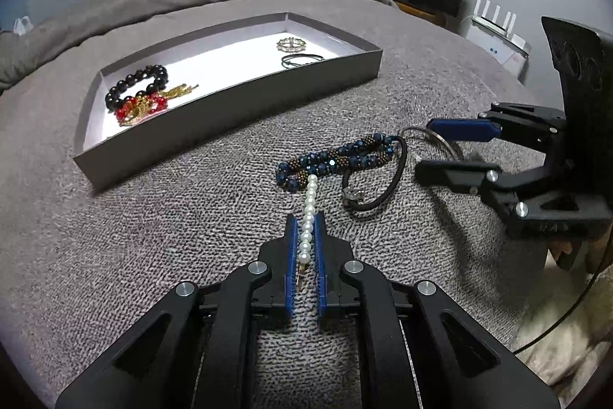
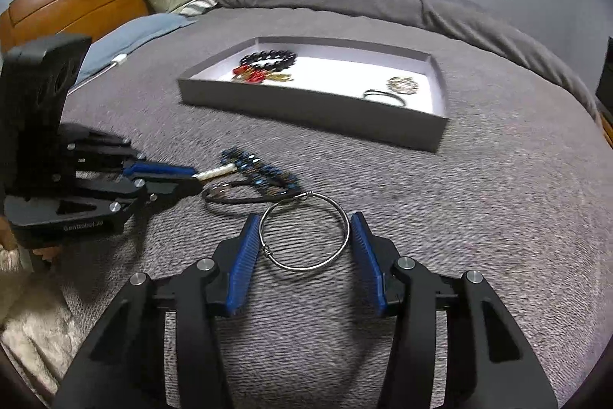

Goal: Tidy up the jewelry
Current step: 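Lift the pearl strand with the left tool while the right tool lifts the silver hoop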

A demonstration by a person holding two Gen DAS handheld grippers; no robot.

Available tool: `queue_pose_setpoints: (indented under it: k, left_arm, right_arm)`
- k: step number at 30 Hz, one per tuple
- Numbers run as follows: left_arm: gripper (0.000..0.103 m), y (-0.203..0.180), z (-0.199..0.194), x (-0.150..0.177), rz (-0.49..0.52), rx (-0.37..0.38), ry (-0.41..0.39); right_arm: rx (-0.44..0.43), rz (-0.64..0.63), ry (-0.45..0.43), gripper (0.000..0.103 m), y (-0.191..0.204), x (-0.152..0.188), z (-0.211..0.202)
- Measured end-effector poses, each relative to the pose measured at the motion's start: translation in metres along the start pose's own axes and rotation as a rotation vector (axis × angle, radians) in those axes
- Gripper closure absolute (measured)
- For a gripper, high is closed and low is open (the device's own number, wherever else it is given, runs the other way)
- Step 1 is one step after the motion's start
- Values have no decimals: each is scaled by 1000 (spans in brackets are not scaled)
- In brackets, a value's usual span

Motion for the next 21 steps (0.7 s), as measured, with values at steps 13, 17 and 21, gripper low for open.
queue_pose_setpoints:
  k: [13,17,21]
  left_arm:
    - [97,1,-49,-5,-2,4,-137]
    - [97,8,-53,-9,-27,-5,-145]
    - [97,16,-63,-14,-54,-25,-170]
  right_arm:
    - [-23,66,-80,55,-14,-7,-14]
    - [-24,64,-112,55,-11,-12,-19]
    - [-33,72,-130,55,-10,-22,-20]
Point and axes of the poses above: each gripper's, at about its wrist camera, not at the fingertips, and z roughly the way its jaws point, y to its left, x to its underside, the point moved 5 cm from there along z, roughly the way its jaws point, and after that the axes turned 15 degrees about y, right-handed, at the moved point
